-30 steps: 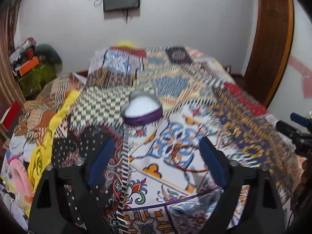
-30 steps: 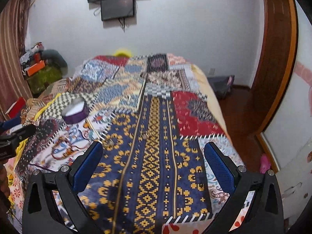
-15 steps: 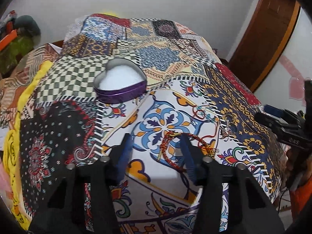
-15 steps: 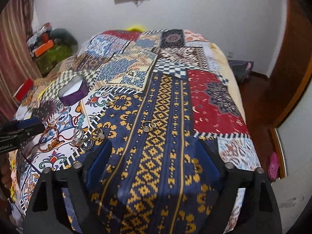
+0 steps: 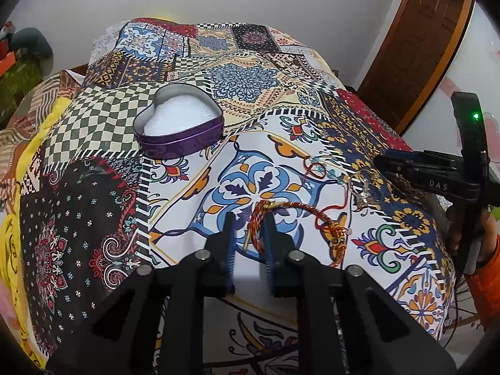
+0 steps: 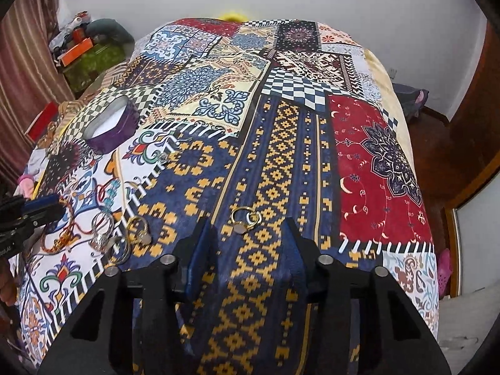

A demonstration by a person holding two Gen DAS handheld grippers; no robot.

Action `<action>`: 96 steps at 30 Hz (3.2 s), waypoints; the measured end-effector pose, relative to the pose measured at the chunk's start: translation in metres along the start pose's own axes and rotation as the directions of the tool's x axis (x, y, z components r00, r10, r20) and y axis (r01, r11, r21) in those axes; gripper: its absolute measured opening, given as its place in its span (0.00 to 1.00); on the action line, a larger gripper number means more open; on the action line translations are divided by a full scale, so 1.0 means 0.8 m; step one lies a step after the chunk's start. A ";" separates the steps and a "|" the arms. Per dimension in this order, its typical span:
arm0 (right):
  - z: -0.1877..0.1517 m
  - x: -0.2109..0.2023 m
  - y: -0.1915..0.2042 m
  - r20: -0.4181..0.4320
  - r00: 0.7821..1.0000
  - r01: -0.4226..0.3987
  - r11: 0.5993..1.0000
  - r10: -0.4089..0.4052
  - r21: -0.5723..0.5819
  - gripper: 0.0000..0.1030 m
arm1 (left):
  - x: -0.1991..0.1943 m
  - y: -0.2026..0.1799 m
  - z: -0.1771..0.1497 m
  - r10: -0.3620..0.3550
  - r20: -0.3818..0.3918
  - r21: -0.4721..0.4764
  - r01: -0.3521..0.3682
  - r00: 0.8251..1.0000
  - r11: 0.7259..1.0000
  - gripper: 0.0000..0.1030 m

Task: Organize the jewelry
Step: 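Lower the left gripper onto the red-and-gold bracelet and close it, then lift the bracelet with the left gripper while the right gripper grasps a gold ring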

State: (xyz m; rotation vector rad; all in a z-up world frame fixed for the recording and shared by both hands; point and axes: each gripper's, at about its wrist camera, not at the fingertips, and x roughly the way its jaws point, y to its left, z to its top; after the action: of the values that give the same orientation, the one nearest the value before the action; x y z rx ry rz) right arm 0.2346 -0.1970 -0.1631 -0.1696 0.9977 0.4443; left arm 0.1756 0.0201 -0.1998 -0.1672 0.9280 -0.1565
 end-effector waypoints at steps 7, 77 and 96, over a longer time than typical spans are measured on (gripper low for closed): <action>-0.002 0.001 0.002 -0.003 1.000 0.004 1.000 -0.005 -0.004 0.21 | -0.003 0.000 -0.002 -0.002 0.011 0.001 0.002 1.000 1.000 0.06; -0.017 -0.030 0.068 -0.009 0.996 -0.087 0.988 0.087 -0.130 0.22 | -0.071 -0.024 0.012 0.012 0.181 0.062 -0.024 0.983 0.998 0.06; -0.002 -0.005 0.080 0.002 0.998 -0.069 0.988 0.070 -0.140 0.17 | -0.077 -0.033 0.024 0.005 0.207 0.087 -0.024 0.978 0.996 0.06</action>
State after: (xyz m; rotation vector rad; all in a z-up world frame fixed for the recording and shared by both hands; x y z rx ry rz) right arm 0.2034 -0.1410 -0.1562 -0.2593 0.9677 0.5790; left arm 0.1533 0.0085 -0.1345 -0.0918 0.7135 -0.1637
